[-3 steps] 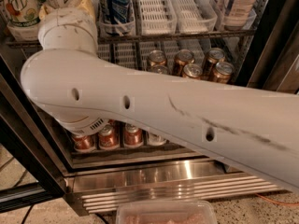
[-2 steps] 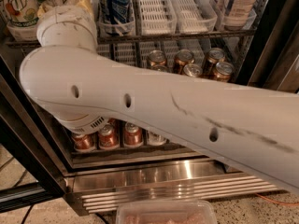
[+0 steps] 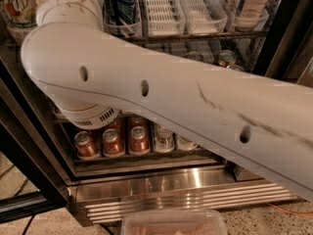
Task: Pick 7up can from top shelf of fridge
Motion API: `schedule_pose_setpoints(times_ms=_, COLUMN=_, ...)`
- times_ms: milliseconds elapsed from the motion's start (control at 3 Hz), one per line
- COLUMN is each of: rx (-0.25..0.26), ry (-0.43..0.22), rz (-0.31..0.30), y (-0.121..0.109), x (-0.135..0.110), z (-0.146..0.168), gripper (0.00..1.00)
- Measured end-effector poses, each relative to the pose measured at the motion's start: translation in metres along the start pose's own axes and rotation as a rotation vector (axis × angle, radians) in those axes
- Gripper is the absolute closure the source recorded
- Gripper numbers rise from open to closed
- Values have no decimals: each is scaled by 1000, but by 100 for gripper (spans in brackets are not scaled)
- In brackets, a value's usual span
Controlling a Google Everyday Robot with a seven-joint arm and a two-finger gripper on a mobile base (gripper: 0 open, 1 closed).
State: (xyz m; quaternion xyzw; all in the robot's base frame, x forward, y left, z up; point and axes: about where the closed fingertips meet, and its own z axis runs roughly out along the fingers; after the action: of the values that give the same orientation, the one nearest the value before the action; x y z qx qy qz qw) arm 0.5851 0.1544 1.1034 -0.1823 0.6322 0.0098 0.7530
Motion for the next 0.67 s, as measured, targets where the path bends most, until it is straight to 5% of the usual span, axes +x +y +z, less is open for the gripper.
schedule_pose_setpoints(times_ms=667, rx=-35, ry=35, rz=-24, y=-15, x=-12, z=-3, gripper=100)
